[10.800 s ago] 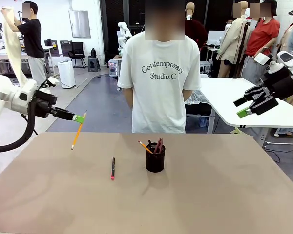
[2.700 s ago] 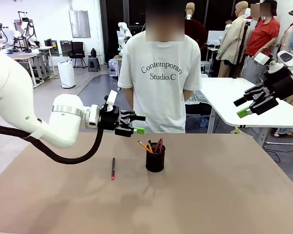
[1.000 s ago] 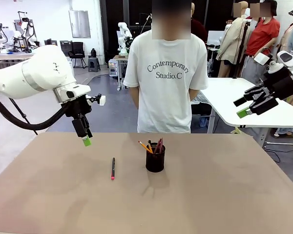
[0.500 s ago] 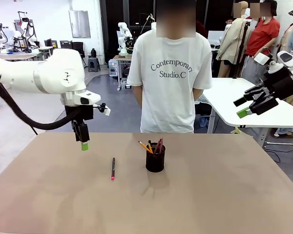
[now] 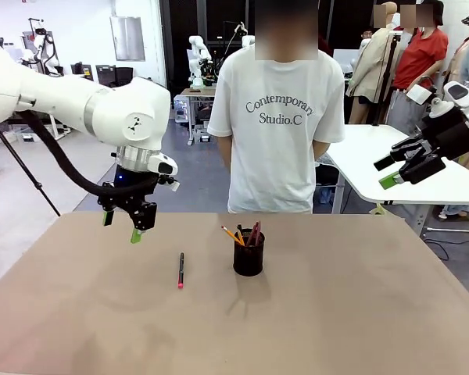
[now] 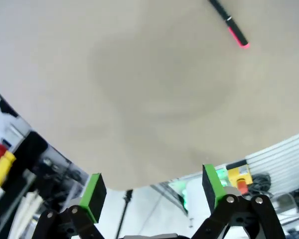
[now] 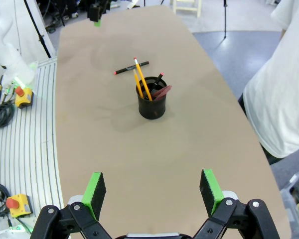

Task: Place the pens into the pen holder.
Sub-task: Pick up a writing instrument from the table and place it into the Pen holder.

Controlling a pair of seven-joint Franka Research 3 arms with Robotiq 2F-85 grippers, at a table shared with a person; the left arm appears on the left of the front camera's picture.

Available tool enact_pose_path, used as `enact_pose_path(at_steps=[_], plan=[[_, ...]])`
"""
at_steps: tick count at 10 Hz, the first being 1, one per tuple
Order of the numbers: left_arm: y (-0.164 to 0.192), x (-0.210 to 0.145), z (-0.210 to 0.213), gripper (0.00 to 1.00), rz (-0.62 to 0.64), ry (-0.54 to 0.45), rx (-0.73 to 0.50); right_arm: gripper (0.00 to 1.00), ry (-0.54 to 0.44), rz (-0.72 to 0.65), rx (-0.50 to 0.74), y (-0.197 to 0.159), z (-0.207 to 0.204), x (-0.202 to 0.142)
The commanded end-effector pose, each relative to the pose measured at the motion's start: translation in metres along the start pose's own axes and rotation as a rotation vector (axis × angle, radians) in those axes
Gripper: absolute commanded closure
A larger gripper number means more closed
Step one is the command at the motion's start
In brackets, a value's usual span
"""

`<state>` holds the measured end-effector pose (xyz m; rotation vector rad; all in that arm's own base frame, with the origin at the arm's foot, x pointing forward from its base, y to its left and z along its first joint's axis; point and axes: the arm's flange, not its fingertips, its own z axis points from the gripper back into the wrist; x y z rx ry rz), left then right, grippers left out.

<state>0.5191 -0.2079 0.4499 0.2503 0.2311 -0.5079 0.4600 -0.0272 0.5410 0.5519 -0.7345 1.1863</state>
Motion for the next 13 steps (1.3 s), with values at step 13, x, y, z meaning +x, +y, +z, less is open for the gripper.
enact_pose_path(at_steps=[13], plan=[[-0.020, 0.035, -0.035, 0.00, 0.292, -0.307, -0.079, 0.00, 0.007, 0.007, -0.012, 0.000, -0.001, 0.002]])
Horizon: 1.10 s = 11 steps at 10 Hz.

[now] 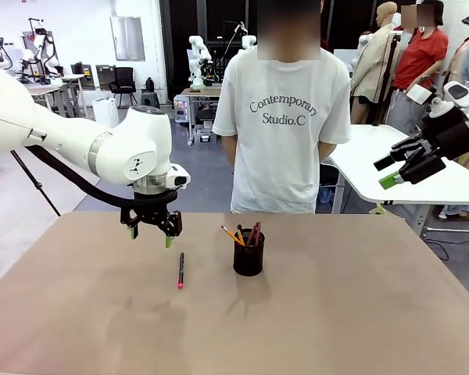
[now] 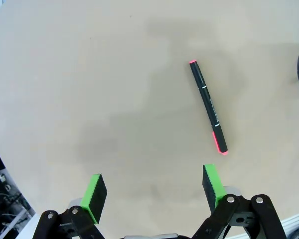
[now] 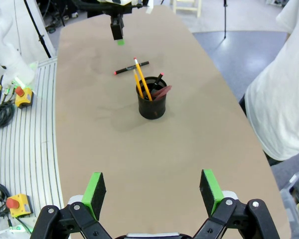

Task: Place the pens into the pen holder.
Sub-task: Pick up a writing instrument from the table and place it into the Pen holder.

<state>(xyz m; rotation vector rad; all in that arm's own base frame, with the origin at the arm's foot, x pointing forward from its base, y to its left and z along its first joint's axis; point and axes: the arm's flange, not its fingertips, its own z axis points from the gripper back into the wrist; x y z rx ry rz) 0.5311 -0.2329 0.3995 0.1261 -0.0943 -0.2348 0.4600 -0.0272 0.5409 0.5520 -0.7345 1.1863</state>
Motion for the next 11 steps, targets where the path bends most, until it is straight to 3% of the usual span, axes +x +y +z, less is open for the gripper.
enact_pose_path(at_steps=[1, 3, 5, 11], plan=[[0.004, 0.002, 0.004, 0.00, -0.007, 0.008, -0.004, 0.00, 0.007, 0.007, -0.012, 0.000, -0.001, 0.002], [-0.005, -0.001, -0.011, 0.00, 0.013, -0.030, -0.007, 0.00, 0.007, 0.007, -0.012, 0.000, -0.001, 0.002], [-0.018, -0.001, -0.024, 0.00, 0.033, -0.068, -0.106, 0.00, 0.007, 0.007, -0.012, 0.000, -0.001, 0.002], [-0.042, 0.005, -0.053, 0.00, 0.090, -0.046, -0.132, 0.00, 0.007, 0.007, -0.012, 0.000, -0.001, 0.002]])
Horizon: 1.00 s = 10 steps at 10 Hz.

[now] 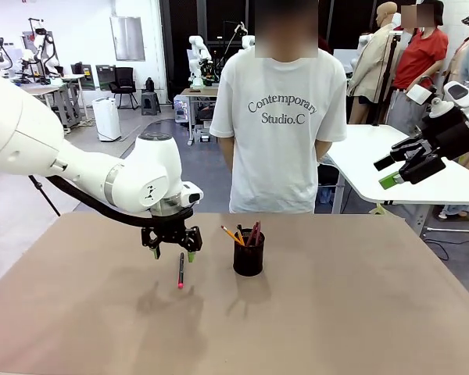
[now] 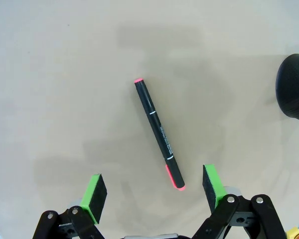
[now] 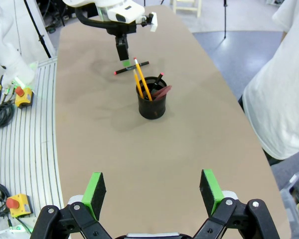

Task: Place the pens into the pen holder.
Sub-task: Pick up a writing instrument from the table and place it into the Pen holder.

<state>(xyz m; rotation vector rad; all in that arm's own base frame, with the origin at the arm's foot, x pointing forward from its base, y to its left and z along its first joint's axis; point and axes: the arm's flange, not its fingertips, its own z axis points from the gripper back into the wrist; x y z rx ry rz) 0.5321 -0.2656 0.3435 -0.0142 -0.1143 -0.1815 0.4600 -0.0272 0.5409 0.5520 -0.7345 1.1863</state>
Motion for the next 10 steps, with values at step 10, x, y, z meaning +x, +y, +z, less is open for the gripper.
enact_pose_path(at_steps=[10], plan=[[-0.010, 0.009, -0.030, 0.00, 0.077, 0.049, 0.083, 0.00, 0.007, 0.007, -0.012, 0.000, -0.001, 0.002]])
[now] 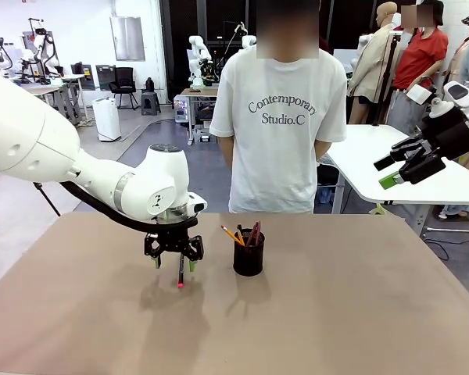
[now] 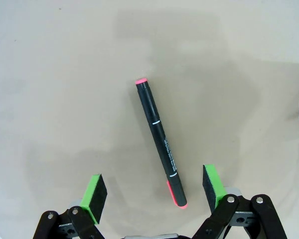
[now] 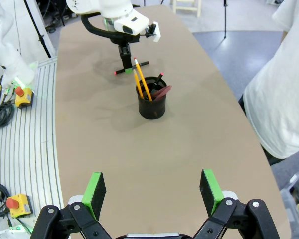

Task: Place the pens into the pen holder.
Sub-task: Pick up a writing instrument from the table and place it into the Pen holder.

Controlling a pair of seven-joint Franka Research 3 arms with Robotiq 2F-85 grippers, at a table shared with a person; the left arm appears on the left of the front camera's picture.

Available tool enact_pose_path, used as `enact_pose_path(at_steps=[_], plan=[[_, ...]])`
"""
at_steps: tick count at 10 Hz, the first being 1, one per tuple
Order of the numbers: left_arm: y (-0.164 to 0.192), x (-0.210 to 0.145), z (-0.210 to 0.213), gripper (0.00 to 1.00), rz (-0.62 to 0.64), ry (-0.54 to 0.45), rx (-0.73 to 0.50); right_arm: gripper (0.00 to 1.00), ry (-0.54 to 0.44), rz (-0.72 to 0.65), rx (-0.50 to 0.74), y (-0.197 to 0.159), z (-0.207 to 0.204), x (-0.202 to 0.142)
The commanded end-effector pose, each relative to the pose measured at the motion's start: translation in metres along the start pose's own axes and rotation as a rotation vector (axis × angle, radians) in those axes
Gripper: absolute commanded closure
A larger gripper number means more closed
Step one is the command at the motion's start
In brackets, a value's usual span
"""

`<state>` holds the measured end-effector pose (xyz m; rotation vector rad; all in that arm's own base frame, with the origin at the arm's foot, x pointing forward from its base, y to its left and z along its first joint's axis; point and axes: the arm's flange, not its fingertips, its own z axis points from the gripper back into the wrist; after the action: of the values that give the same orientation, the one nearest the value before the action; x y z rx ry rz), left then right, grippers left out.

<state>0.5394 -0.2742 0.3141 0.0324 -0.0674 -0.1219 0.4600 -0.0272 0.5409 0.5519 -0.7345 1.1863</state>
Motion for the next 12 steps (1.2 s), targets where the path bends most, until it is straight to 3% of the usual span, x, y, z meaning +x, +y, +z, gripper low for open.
enact_pose_path(at_steps=[1, 7, 12], plan=[[-0.005, 0.004, 0.000, 0.00, 0.023, -0.001, 0.044, 0.00, 0.007, 0.007, -0.012, 0.000, -0.001, 0.002], [-0.005, 0.006, -0.009, 0.00, 0.052, 0.000, 0.041, 0.00, 0.007, 0.007, -0.012, 0.000, -0.001, 0.002], [-0.002, 0.005, -0.012, 0.95, 0.055, -0.014, 0.049, 0.00, 0.007, 0.007, -0.012, 0.000, -0.001, 0.002]])
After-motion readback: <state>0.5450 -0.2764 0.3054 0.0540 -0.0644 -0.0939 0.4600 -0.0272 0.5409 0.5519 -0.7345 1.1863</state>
